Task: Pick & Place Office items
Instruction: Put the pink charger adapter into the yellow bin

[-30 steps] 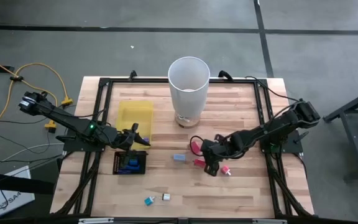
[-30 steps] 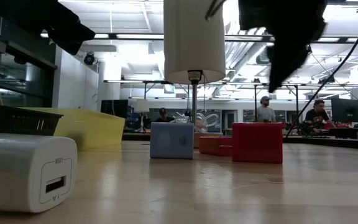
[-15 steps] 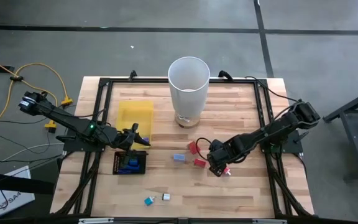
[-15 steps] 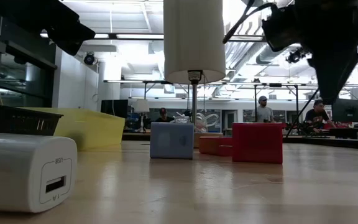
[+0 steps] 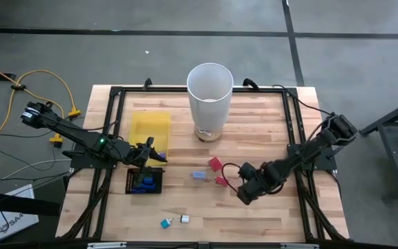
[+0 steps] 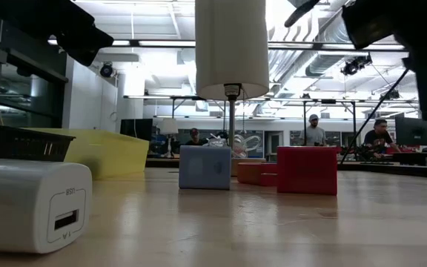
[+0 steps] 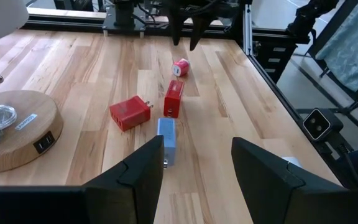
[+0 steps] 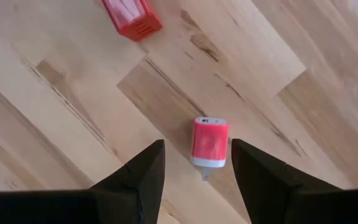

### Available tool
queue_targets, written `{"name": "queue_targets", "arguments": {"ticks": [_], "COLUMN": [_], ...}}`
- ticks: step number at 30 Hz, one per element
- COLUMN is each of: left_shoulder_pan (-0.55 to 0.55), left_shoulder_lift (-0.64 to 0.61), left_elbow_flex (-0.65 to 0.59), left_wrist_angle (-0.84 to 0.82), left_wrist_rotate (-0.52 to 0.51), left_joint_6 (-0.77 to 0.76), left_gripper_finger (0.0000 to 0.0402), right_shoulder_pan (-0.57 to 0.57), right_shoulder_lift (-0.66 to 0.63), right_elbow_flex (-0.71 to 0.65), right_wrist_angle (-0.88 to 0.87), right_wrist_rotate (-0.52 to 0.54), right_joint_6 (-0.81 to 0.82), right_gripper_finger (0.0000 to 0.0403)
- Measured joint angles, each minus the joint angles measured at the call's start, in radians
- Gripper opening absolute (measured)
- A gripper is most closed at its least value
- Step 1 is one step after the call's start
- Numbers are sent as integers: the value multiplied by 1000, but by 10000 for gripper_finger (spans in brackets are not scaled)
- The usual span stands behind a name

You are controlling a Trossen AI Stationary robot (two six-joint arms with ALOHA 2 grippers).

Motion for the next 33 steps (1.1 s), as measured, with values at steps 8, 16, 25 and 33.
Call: {"name": "queue_targets", "arguments": {"ticks": [8, 16, 25, 33], "left_shoulder_pan": [0, 0, 0, 0], "left_shoulder_lift": [0, 0, 0, 0], "left_elbow_flex": [0, 0, 0, 0], "left_wrist_angle": [0, 0, 0, 0], "left_wrist_rotate": [0, 0, 0, 0], "left_joint_6": [-15, -25, -27, -26], "left_gripper_finger": [183, 183, 183, 183], "right_shoulder_pan": [39, 46, 46, 46], "right_shoulder_lift": [0, 0, 0, 0], "right_elbow_flex": [-57, -108, -148, -148], "right_wrist_angle": [5, 84, 136, 138], "right_wrist_rotate": [20, 22, 21, 22], "right_joint_6": [106, 125, 141, 142], "right_gripper_finger": [171, 171, 171, 171]}}
